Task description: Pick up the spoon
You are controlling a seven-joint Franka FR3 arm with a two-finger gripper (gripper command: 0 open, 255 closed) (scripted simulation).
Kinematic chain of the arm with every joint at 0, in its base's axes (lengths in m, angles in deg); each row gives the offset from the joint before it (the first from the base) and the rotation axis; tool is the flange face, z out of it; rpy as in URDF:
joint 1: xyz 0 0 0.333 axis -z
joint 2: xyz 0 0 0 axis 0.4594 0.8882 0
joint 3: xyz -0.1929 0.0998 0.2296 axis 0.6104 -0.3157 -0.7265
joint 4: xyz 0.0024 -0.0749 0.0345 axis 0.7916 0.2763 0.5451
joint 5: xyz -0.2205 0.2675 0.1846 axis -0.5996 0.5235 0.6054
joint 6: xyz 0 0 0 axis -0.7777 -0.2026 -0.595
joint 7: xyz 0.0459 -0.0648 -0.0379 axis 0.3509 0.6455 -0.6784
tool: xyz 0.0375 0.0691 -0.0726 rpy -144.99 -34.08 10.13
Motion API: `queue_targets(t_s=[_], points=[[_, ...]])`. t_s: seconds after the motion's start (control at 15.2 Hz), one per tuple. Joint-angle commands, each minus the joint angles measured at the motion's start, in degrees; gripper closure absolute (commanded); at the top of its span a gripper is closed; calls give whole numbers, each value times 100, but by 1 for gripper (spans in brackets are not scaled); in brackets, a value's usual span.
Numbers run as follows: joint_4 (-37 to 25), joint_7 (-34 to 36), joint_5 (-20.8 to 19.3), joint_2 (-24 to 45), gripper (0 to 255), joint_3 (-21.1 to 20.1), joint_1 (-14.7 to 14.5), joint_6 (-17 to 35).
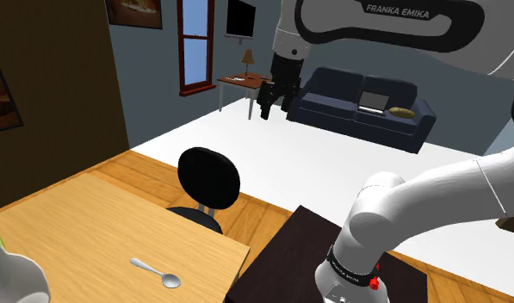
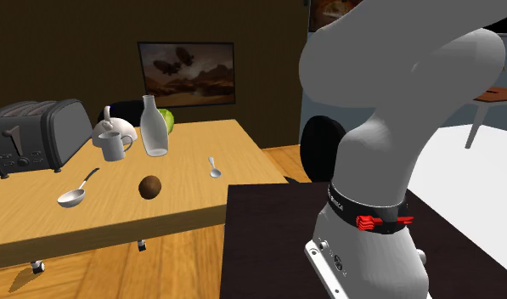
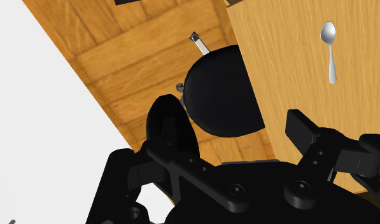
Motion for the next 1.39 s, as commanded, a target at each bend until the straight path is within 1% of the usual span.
queue_targets(t_s=[0.0, 0.33, 0.66, 0.99, 1.32], points=[[0, 0, 0, 0, 0, 0, 0, 0], [754, 252, 230, 124, 0, -212, -151, 940], [1338, 495, 450, 471, 0, -456, -315, 1945], [1732, 739, 644, 1063, 0, -734, -468, 3015], [1913, 1006, 758, 1895, 0, -1045, -581, 4123]])
